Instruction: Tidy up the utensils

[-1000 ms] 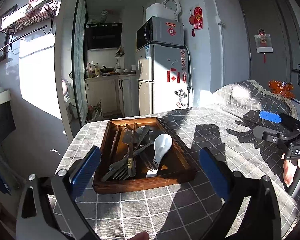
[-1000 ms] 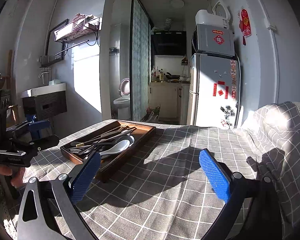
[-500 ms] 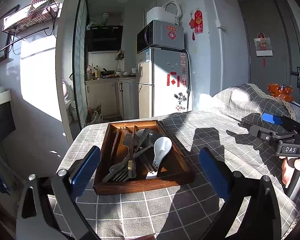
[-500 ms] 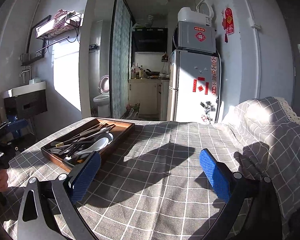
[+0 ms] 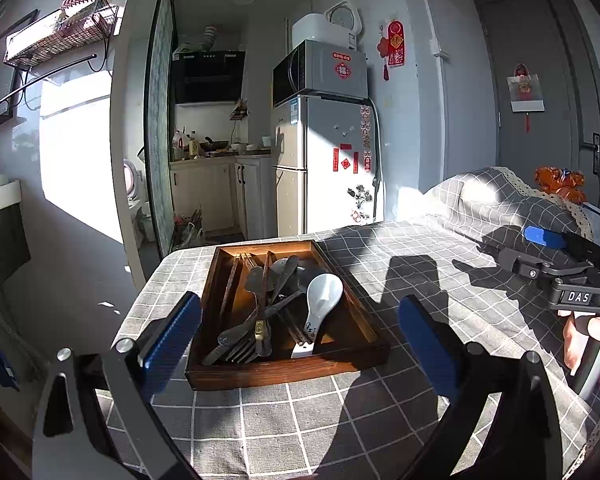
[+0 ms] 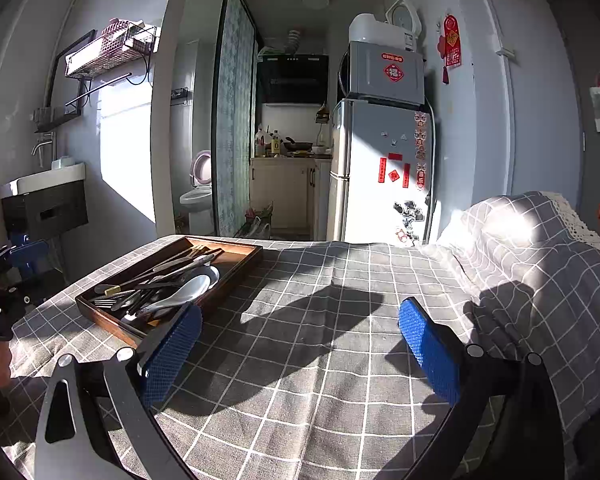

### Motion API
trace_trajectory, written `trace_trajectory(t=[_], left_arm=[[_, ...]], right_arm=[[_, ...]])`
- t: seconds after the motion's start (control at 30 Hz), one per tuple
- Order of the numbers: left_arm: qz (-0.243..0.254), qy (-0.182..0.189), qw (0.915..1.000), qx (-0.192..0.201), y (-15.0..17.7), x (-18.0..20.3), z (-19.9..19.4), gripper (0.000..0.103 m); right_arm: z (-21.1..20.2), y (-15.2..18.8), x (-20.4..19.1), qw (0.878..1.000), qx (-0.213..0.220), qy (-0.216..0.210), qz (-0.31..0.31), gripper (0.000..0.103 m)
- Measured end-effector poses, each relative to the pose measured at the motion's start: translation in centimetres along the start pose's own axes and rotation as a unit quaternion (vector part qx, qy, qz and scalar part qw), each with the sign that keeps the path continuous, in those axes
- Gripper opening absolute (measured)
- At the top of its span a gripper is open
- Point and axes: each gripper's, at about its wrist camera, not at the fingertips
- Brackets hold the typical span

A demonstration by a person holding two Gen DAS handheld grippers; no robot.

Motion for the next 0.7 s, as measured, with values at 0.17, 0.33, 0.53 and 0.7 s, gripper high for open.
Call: trace_trajectory(t=[0.17, 0.33, 0.53, 0.7], left_arm=[[0.000, 0.000, 1.0000, 0.000, 0.01, 0.03, -0.01, 0.100], [0.000, 0.000, 1.0000, 0.000, 0.01, 0.02, 0.00, 0.100], [0.000, 0.000, 1.0000, 0.000, 0.01, -0.01, -0.01, 0.100], [-0.001, -0.004, 1.0000, -0.001, -0.01, -0.07, -0.06, 0.100]], right_arm=[[0.00, 0.02, 0.02, 1.000, 0.000, 0.000, 0.000, 0.100], [-0.02, 0.02, 0.01, 1.000, 0.000, 0.000, 0.000, 0.100], [-0.02, 0.01, 0.01, 1.000, 0.000, 0.000, 0.000, 0.100], [-0.03, 0.02, 0.00, 1.000, 0.000, 0.000, 0.000, 0.100]])
Point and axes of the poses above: each gripper's, at about its wrist camera, not at the fingertips, and z roughly the way its jaws point, x to its right, y to its underside, and after that the axes turned 11 degrees about z, right-handed
